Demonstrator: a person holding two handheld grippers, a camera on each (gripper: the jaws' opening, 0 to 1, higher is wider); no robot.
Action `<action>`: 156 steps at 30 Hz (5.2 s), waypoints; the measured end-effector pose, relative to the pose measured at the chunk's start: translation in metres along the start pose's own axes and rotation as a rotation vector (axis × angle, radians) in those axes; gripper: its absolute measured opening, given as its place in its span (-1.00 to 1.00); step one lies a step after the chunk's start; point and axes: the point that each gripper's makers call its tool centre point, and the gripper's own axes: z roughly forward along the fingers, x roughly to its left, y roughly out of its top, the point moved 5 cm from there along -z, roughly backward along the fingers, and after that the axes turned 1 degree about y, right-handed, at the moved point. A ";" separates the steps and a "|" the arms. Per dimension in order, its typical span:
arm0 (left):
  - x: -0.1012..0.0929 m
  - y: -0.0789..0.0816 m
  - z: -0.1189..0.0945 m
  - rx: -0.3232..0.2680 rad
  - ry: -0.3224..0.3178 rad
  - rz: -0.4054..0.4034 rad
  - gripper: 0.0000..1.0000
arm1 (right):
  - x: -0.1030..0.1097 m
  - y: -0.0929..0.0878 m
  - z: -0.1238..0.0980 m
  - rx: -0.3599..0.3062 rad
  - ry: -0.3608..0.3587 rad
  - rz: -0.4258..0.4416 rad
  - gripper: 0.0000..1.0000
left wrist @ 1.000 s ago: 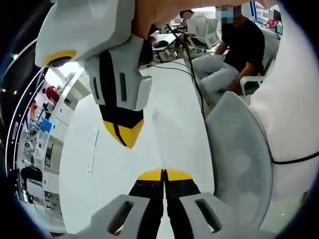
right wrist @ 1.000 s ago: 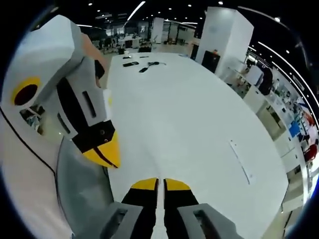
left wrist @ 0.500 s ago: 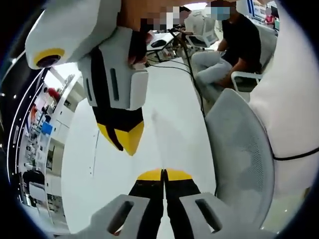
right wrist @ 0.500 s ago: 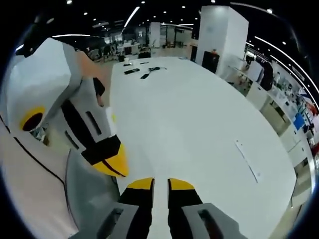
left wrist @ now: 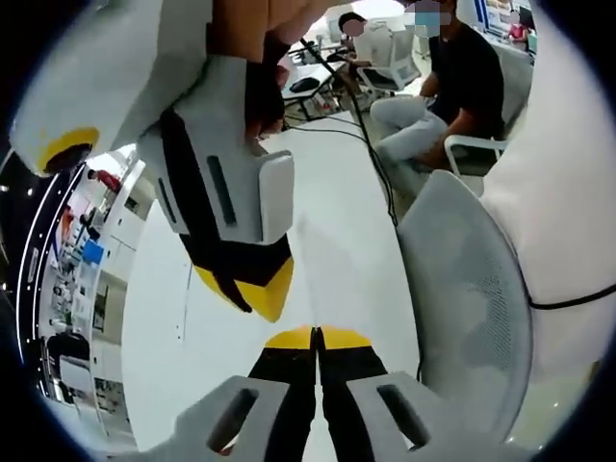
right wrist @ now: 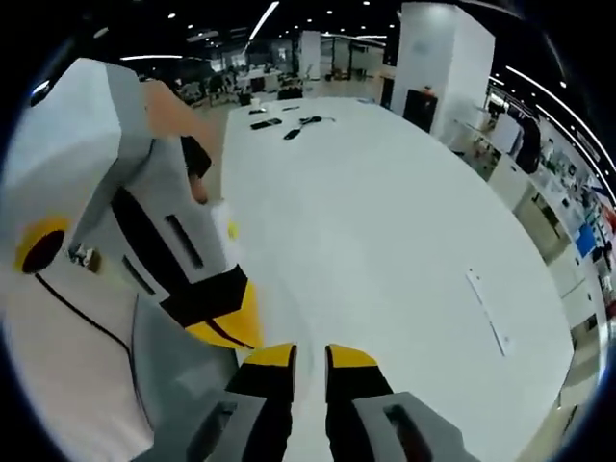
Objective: Arrange the food packaging bags into a neat stack by flattening each bag and aligning their edges.
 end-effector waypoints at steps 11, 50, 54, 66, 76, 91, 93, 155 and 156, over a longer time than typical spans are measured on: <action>0.000 0.003 -0.001 -0.008 0.006 0.006 -1.00 | 0.002 -0.005 0.008 0.047 0.014 0.012 -0.92; -0.026 -0.004 0.014 -0.028 -0.022 -0.048 -1.00 | -0.034 -0.002 -0.020 -0.052 -0.193 0.006 -1.00; -0.030 -0.006 0.018 -0.035 -0.024 -0.067 -1.00 | -0.034 -0.001 -0.019 -0.057 -0.202 -0.005 -1.00; -0.032 -0.012 0.024 -0.065 -0.004 -0.127 -1.00 | -0.028 0.000 -0.017 -0.054 -0.217 -0.054 -1.00; -0.026 -0.013 0.024 -0.100 0.036 -0.184 -1.00 | -0.021 0.002 -0.016 -0.039 -0.223 -0.111 -1.00; -0.009 -0.014 0.017 -0.172 0.103 -0.303 -0.97 | -0.021 0.009 -0.014 -0.032 -0.239 -0.174 -1.00; -0.008 -0.014 0.016 -0.176 0.108 -0.308 -0.92 | -0.022 0.010 -0.014 -0.031 -0.243 -0.178 -1.00; -0.006 -0.067 -0.025 -0.350 0.302 -0.662 -0.61 | -0.086 -0.007 -0.043 0.032 -0.359 -0.211 -1.00; -0.005 -0.068 -0.025 -0.351 0.303 -0.669 -0.60 | -0.087 -0.007 -0.043 0.031 -0.360 -0.211 -1.00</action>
